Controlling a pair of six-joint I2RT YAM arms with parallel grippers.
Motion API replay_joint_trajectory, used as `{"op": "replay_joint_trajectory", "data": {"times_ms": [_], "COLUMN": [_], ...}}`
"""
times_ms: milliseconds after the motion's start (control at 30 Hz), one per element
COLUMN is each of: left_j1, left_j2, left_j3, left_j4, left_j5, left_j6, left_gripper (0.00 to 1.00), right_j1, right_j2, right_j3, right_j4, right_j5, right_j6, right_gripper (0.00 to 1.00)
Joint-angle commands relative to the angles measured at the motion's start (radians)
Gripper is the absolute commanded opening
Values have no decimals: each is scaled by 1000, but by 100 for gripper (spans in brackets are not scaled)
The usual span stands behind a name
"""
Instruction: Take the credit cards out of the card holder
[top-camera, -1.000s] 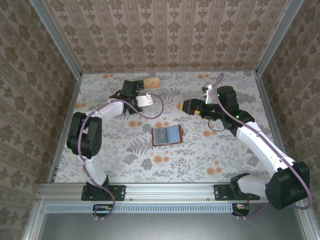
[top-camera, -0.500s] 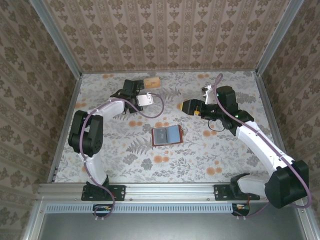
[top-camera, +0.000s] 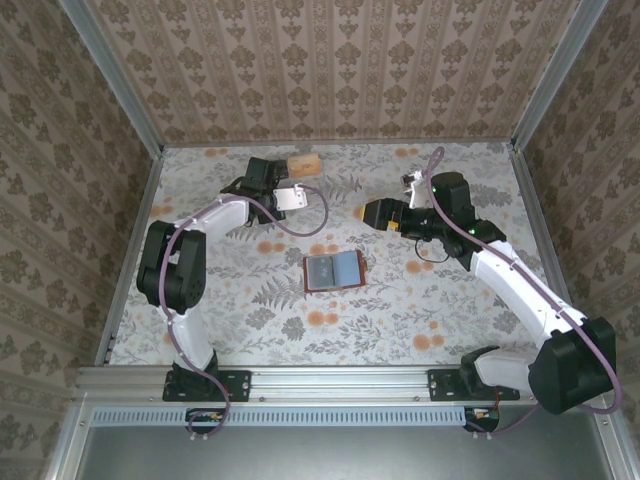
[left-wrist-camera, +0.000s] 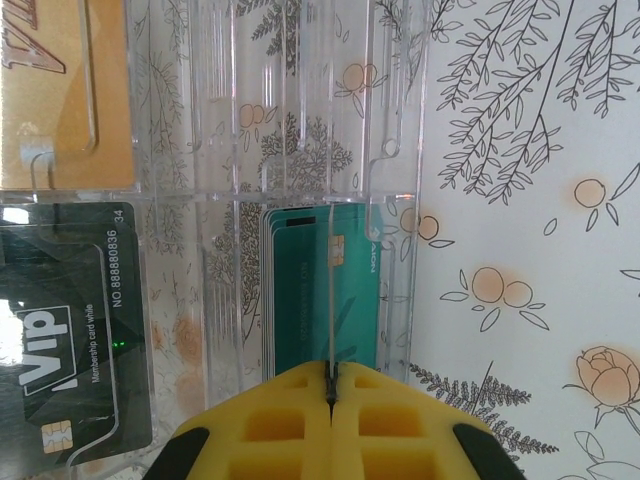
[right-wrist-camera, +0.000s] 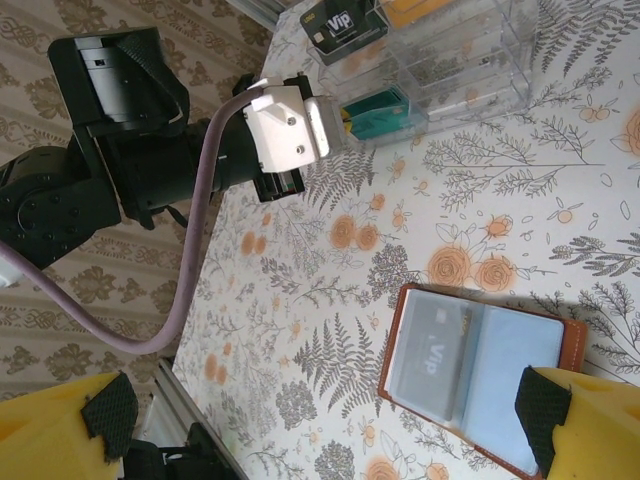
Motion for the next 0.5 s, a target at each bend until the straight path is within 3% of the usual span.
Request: {"op": "replay_joint_trajectory", "data": {"times_ms": [0,333,467], "left_j1": [-4,10,12], "left_j2": [0,40,56], "left_j3": [33,31,35], "left_j4": [-8,0,11], "left_j5": [4,8,1], "left_j6": [17,43,33], "left_gripper": [0,0,11], "right_j1": [-7,-7,-7], "right_j2": [7,19,24], "right_j3": [20,26,26], "right_j4": [13,18,20], "right_j5": [-16,-18,-20], "right_j6": [10,10,13], "right_gripper": [100,100,100]}}
